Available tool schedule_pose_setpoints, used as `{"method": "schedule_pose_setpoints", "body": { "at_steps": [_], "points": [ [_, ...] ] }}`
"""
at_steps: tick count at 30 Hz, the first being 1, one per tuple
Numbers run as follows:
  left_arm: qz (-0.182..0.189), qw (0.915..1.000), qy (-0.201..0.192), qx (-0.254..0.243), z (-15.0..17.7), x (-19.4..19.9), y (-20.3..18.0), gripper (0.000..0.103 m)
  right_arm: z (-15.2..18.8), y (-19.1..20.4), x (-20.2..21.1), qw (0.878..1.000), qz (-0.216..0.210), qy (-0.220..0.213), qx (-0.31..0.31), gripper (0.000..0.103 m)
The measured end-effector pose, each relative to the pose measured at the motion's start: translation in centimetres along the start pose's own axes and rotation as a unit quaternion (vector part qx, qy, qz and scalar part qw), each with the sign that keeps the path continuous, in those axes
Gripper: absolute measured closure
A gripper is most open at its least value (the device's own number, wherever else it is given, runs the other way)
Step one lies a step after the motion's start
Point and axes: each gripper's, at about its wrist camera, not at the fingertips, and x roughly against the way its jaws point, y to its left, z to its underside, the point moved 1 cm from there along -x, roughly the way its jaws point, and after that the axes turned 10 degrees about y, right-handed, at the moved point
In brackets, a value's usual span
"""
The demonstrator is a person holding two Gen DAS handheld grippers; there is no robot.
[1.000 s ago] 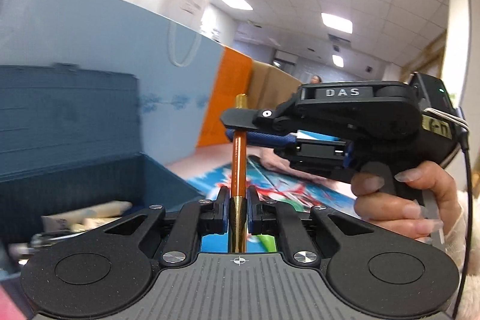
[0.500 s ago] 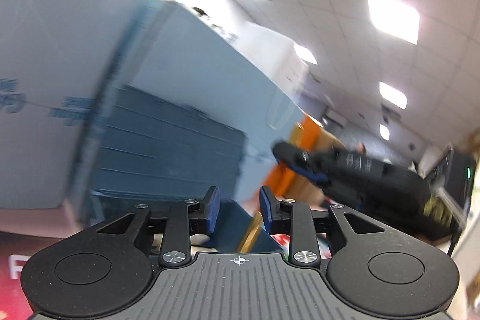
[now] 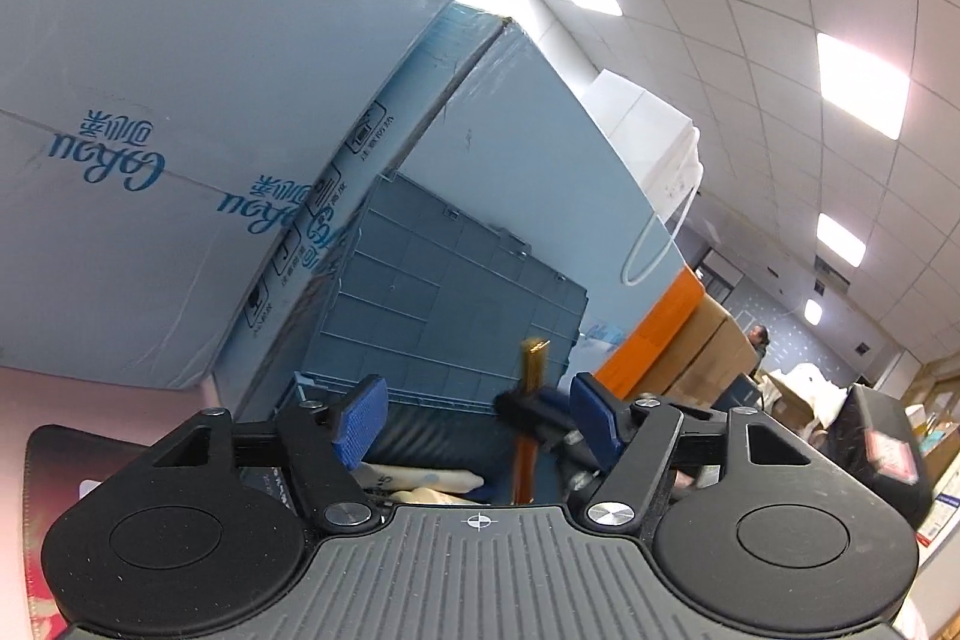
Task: Organize rigid objects
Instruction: 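Carry the gold pen into the blue box and open the right tool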
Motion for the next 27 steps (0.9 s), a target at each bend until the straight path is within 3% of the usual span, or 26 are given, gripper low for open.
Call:
{"method": "schedule_pose_setpoints", "body": {
  "at_steps": [11,22,27],
  "points": [
    [-0.002,1.0000,0.005,0.006,0.0,-0.1,0.5,0.034,-1.2,2.2,-1.7,0.988,-0.048,0.086,0.115,0.092],
    [0.001,0.9999,0.011,0.011,-0.1,-0.4,0.6,0.033,-2.2,0.7,-2.4,0.983,-0.129,0.123,0.052,0.090],
    [0.003,0.9999,0.013,0.009,0.0,-0.5,0.5,0.033,-2.2,0.2,-2.7,0.984,-0.129,0.117,0.037,0.068]
  ]
}}
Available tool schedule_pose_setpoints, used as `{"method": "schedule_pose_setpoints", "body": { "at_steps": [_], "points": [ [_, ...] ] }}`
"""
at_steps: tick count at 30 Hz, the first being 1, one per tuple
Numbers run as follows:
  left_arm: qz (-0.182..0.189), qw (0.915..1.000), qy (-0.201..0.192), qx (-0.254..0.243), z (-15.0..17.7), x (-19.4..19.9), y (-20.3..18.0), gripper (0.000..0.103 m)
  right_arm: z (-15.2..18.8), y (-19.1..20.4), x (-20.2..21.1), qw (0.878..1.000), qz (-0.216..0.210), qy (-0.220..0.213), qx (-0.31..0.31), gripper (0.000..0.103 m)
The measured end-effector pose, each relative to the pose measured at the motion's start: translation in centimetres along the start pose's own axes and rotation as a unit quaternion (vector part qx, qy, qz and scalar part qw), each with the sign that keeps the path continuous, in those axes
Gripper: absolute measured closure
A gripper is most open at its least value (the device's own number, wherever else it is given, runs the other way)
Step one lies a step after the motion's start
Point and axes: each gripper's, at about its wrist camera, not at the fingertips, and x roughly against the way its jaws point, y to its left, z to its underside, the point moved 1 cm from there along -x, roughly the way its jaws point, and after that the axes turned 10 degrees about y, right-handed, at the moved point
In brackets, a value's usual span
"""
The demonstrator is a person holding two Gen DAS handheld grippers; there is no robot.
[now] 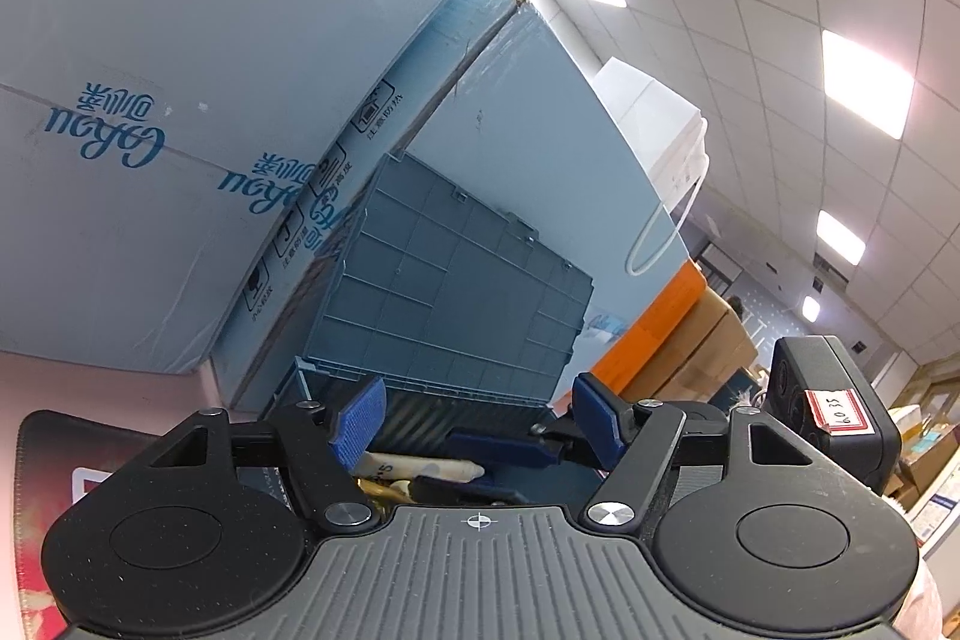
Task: Organize rigid objects
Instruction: 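Carry the gold pen into the blue box and open the right tool, then move the open right tool back over the green tube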
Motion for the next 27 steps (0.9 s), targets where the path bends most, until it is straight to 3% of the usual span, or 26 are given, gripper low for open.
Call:
{"method": "schedule_pose_setpoints", "body": {
  "at_steps": [3,6,9,11,23,27],
  "points": [
    [0.003,1.0000,-0.001,0.000,0.0,0.0,0.0,0.033,0.4,-0.3,0.5,1.000,0.004,-0.016,-0.014,0.066],
    [0.011,0.9999,-0.002,-0.004,0.0,-0.1,-0.3,0.033,1.7,-0.6,1.7,0.998,0.003,-0.050,-0.041,0.054],
    [0.013,0.9998,0.003,-0.011,0.1,-0.3,-0.7,0.031,3.0,-1.1,3.2,0.993,-0.001,-0.093,-0.076,0.039],
    [0.010,0.9998,0.004,-0.018,0.2,-0.4,-1.1,0.029,3.9,-1.4,4.2,0.987,-0.008,-0.121,-0.105,0.019],
    [0.026,0.9979,-0.002,-0.060,0.9,-0.6,-4.3,0.026,10.6,-0.9,9.6,0.955,0.031,-0.200,-0.215,0.006],
    [0.036,0.9957,0.003,-0.085,1.5,-1.0,-6.2,0.026,13.7,-1.1,12.0,0.937,0.052,-0.229,-0.258,0.005]
  ]
}}
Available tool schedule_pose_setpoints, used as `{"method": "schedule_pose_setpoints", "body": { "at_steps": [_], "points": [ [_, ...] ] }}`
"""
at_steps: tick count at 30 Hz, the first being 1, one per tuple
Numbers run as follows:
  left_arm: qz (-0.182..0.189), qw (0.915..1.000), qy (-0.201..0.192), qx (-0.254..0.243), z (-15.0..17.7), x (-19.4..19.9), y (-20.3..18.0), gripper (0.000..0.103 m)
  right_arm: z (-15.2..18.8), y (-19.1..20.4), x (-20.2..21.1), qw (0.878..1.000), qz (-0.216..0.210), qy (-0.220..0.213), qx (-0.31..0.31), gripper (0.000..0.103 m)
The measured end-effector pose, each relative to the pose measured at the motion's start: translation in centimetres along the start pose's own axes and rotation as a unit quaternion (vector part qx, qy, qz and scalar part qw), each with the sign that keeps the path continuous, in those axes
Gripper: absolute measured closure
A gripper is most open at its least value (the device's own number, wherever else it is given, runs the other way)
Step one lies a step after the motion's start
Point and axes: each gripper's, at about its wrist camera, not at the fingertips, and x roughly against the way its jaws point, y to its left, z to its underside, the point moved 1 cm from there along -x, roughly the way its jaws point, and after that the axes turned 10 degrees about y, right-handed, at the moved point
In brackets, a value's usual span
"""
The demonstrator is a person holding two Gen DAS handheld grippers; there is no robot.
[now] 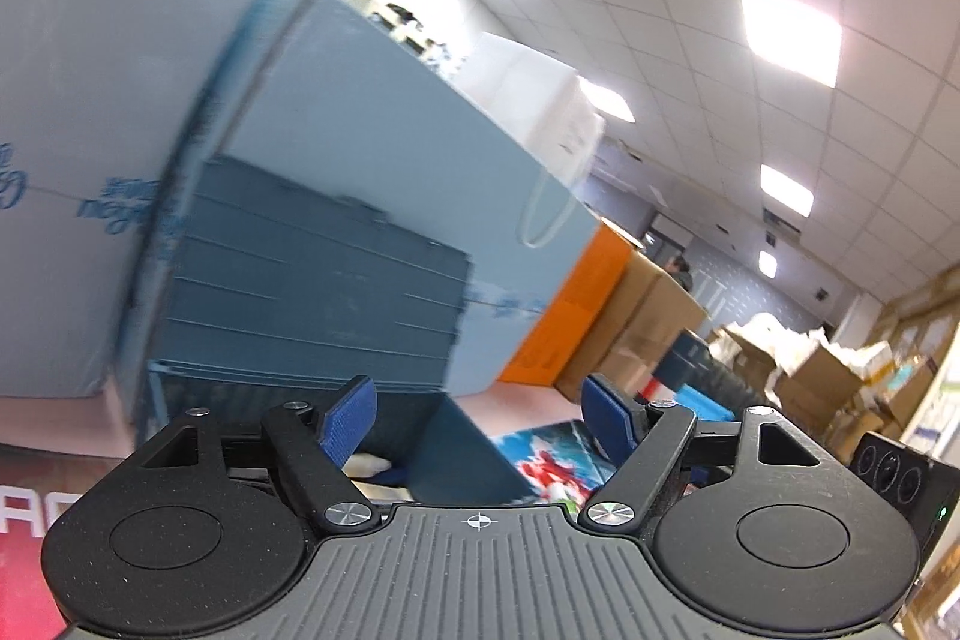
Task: Organize rigid objects
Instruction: 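Move the open right tool back over the green tube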
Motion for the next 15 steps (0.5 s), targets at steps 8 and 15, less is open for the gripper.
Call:
{"method": "schedule_pose_setpoints", "body": {
  "at_steps": [8,15],
  "points": [
    [0.016,0.9982,0.010,-0.057,1.1,-1.2,-4.2,0.026,2.6,-3.2,6.3,0.992,0.086,-0.057,-0.075,0.003],
    [0.027,0.9935,0.032,-0.106,2.7,-2.4,-7.3,0.025,5.8,-7.0,10.4,0.973,0.163,-0.074,-0.142,0.002]
  ]
}}
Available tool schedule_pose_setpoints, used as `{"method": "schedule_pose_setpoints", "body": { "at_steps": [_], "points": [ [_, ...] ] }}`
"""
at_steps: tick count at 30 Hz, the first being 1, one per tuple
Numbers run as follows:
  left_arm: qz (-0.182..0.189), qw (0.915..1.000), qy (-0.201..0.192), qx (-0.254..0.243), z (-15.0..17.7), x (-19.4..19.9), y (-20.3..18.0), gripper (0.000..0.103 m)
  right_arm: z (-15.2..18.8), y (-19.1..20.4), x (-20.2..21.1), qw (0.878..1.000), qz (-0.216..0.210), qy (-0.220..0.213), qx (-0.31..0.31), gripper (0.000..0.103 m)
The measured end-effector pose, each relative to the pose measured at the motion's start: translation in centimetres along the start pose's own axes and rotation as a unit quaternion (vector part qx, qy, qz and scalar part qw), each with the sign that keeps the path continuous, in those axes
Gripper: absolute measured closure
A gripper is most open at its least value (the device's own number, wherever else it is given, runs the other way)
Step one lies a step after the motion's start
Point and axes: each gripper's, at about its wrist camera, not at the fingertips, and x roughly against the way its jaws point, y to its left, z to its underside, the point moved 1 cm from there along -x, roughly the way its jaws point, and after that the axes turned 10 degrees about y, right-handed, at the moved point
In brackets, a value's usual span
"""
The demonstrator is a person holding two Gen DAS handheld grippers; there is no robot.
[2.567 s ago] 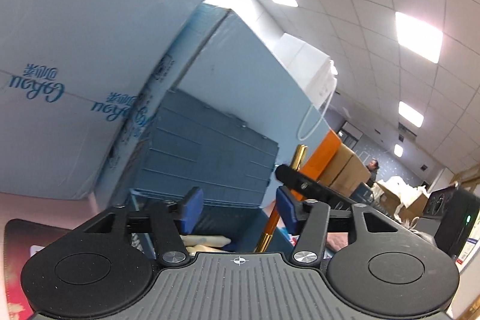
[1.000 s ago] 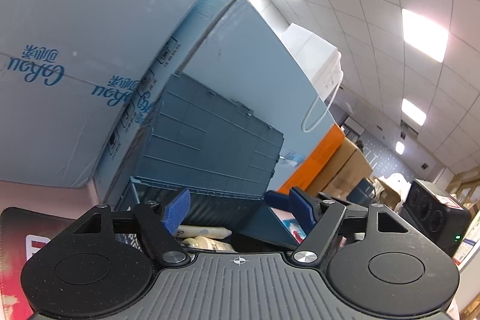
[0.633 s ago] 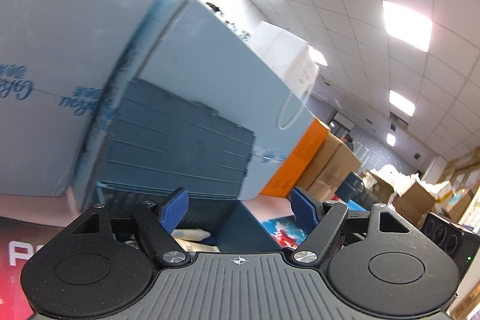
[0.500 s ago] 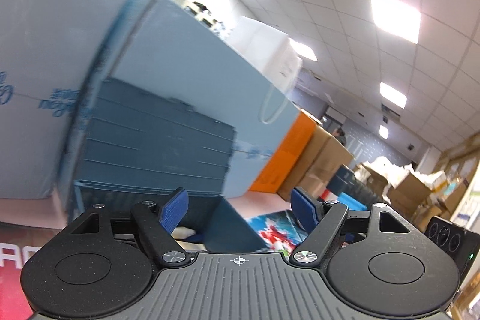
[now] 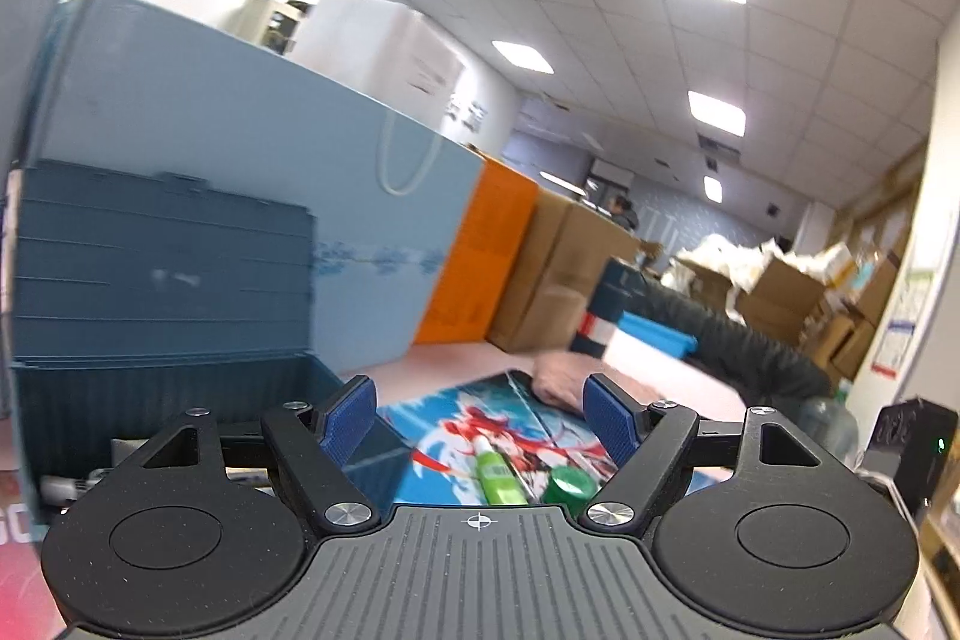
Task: Organize rigid objects
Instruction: 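Move the open right tool back over the green tube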
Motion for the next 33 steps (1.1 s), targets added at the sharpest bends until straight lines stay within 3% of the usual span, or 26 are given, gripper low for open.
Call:
{"method": "schedule_pose_setpoints", "body": {
  "at_steps": [6,10,19,24,30,33],
  "points": [
    [-0.014,0.9981,0.037,-0.046,1.4,-2.6,-3.1,0.025,1.1,-5.1,2.0,0.997,0.035,-0.008,-0.067,0.002],
    [-0.021,0.9931,0.077,-0.087,2.8,-5.6,-5.0,0.024,1.6,-8.4,2.6,0.991,0.033,-0.002,-0.127,0.002],
    [-0.074,0.9638,0.151,-0.207,6.2,-13.2,-9.1,0.023,1.8,-10.8,-1.5,0.975,-0.052,0.051,-0.209,0.002],
    [-0.084,0.9613,0.179,-0.192,6.5,-16.2,-8.6,0.023,1.6,-10.9,-5.0,0.963,-0.089,0.088,-0.239,0.002],
    [-0.107,0.9548,0.208,-0.183,6.8,-18.7,-8.1,0.028,2.6,-11.0,-6.6,0.948,-0.127,0.089,-0.279,0.002],
    [-0.099,0.9545,0.220,-0.175,6.9,-18.9,-7.6,0.048,2.8,-11.0,-6.8,0.948,-0.120,0.099,-0.277,0.002]
  ]
}}
